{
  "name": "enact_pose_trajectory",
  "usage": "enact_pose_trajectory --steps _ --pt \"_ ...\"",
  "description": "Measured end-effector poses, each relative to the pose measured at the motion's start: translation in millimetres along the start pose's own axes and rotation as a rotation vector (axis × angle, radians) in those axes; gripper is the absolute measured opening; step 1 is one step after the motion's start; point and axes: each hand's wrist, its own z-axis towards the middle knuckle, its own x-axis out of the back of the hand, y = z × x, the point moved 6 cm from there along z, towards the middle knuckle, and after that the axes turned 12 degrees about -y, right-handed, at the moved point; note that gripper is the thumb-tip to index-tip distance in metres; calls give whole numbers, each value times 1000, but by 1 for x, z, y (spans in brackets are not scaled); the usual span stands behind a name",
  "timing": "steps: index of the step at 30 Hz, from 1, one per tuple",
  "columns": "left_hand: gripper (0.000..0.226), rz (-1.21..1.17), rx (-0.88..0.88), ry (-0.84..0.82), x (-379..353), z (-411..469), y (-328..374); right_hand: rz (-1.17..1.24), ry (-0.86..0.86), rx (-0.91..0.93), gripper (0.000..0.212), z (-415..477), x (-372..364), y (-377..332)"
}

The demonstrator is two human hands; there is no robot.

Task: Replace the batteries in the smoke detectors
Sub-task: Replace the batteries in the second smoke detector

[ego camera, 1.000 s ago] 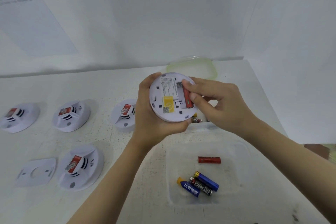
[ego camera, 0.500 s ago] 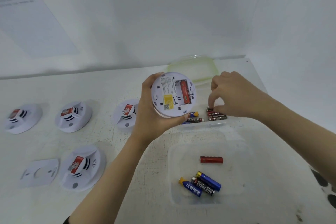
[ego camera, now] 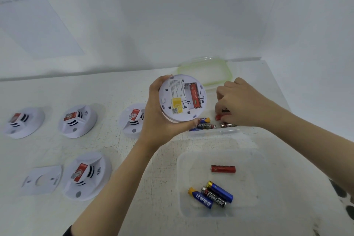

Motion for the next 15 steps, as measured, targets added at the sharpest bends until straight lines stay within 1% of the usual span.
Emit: enact_pose_trajectory --steps 2,4,6,8,10,12,14,15 --pt "94 5 3 6 0 -1 0 173 51 -5 12 -4 3 5" --pt "94 3 4 12 1 -2 1 441 100 -7 11 -12 11 10" --pt "95 -7 10 16 1 -3 1 704 205 5 3 -23 21 12" --pt "97 -9 15 15 0 -4 1 884 335 -6 13 -34 29 13" --pt "101 -9 23 6 -2 -5 1 962 470 14 17 -44 39 10" --pt "101 -13 27 1 -4 -6 4 988 597 41 18 -53 50 2" --pt "98 -23 27 4 -5 -7 9 989 691 66 17 -59 57 -7" --pt "97 -26 25 5 -6 -7 12 948 734 81 17 -61 60 -13"
